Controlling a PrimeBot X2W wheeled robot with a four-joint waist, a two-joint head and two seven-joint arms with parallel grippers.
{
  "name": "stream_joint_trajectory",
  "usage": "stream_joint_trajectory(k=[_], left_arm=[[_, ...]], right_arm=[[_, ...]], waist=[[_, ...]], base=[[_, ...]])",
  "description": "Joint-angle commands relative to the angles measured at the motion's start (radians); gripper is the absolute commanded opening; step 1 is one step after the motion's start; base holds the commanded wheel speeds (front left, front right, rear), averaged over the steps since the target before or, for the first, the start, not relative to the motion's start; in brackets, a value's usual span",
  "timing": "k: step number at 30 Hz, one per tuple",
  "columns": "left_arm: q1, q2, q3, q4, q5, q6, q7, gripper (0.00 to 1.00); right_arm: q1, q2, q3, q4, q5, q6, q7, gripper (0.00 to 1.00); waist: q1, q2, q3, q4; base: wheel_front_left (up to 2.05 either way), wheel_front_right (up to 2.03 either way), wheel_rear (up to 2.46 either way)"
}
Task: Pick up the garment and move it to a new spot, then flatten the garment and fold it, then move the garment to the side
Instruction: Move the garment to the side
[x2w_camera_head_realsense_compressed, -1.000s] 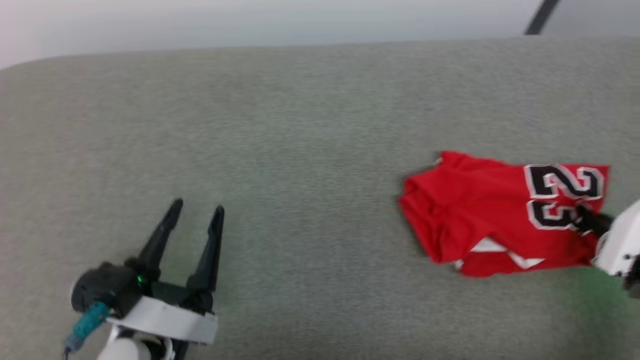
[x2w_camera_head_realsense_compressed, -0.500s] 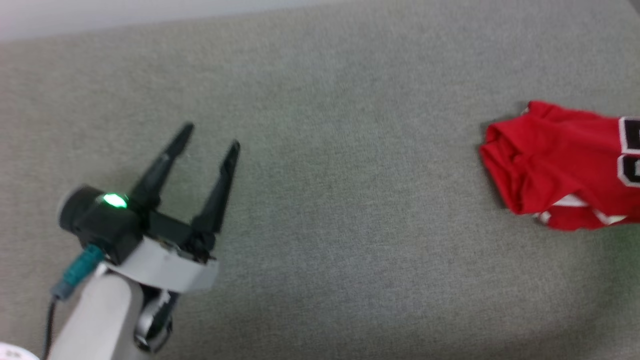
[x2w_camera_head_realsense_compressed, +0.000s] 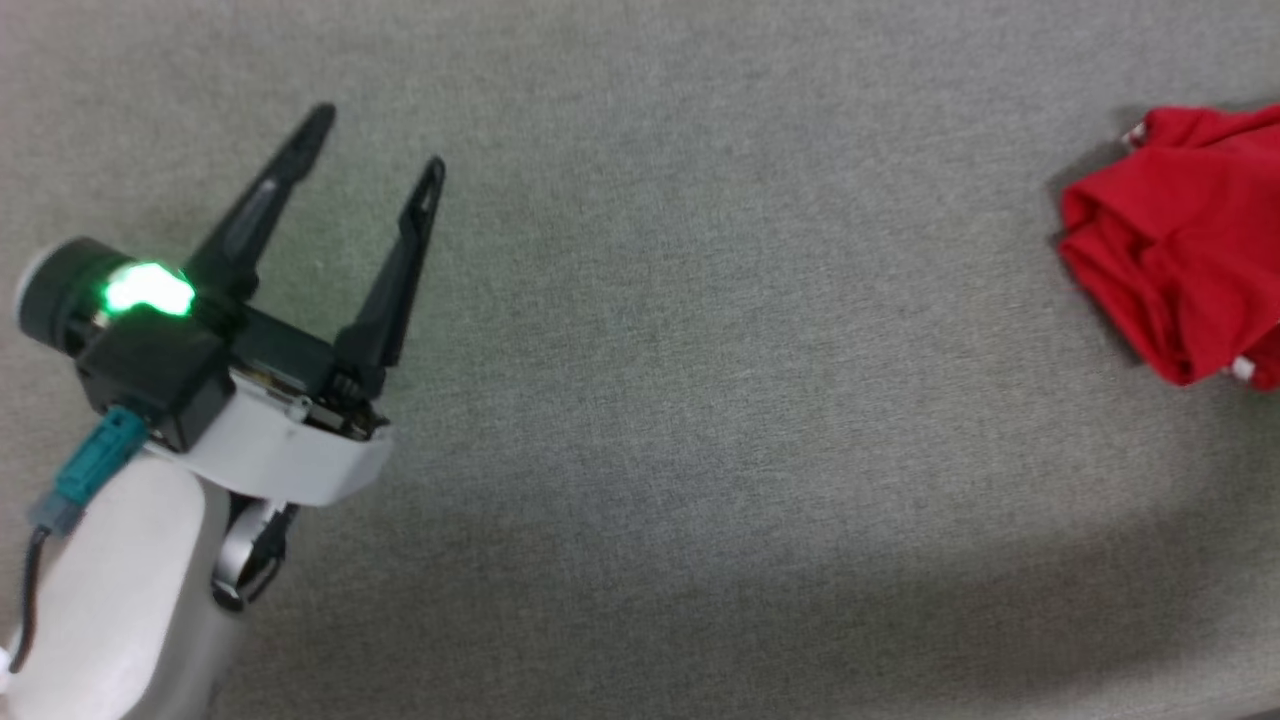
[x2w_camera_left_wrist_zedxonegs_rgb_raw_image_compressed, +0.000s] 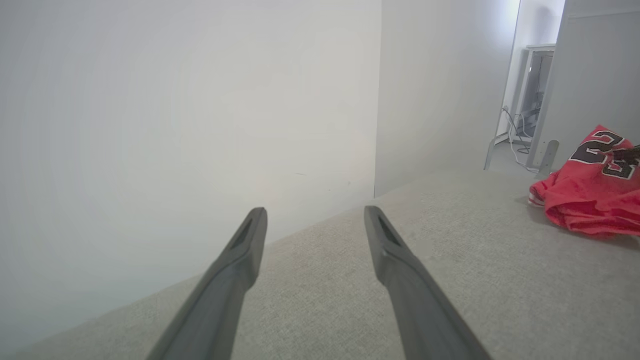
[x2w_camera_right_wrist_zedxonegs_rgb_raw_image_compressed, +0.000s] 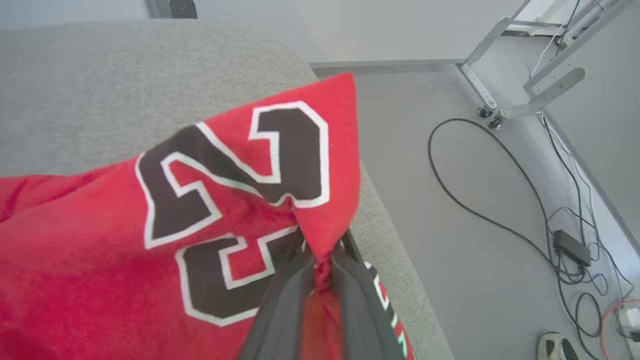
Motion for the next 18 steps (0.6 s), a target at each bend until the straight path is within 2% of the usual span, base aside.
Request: stream_joint_trajectory(k=[1, 14, 15, 18], left_arm=[[-0.011, 0.002, 0.004, -0.004, 0.013, -0.003, 0.000, 1.00], [-0.015, 0.018, 0.012, -0.014, 0.027, -0.003, 0.000, 1.00], [-0.017, 0.017, 0.011, -0.011, 0.028, -0.003, 0.000, 1.00], [-0.002, 0.004, 0.013, 0.001, 0.022, -0.003, 0.000, 1.00]], right_arm=[[-0.023, -0.002, -0.014, 0.028, -0.018, -0.001, -0.008, 0.00], [-0.119, 0.020, -0.057, 0.247, -0.111, -0.001, -0.124, 0.00], [-0.123, 0.021, -0.058, 0.260, -0.113, -0.001, -0.131, 0.04], [-0.134, 0.022, -0.059, 0.284, -0.115, -0.001, -0.156, 1.00]], waist=[[0.0000, -0.0001, 0.024, 0.006], [0.0000, -0.0001, 0.049, 0.016], [0.0000, -0.0001, 0.048, 0.016], [0.0000, -0.0001, 0.033, 0.018]], base=[[0.00, 0.00, 0.00], [0.00, 0.00, 0.00], [0.00, 0.00, 0.00], [0.00, 0.00, 0.00]])
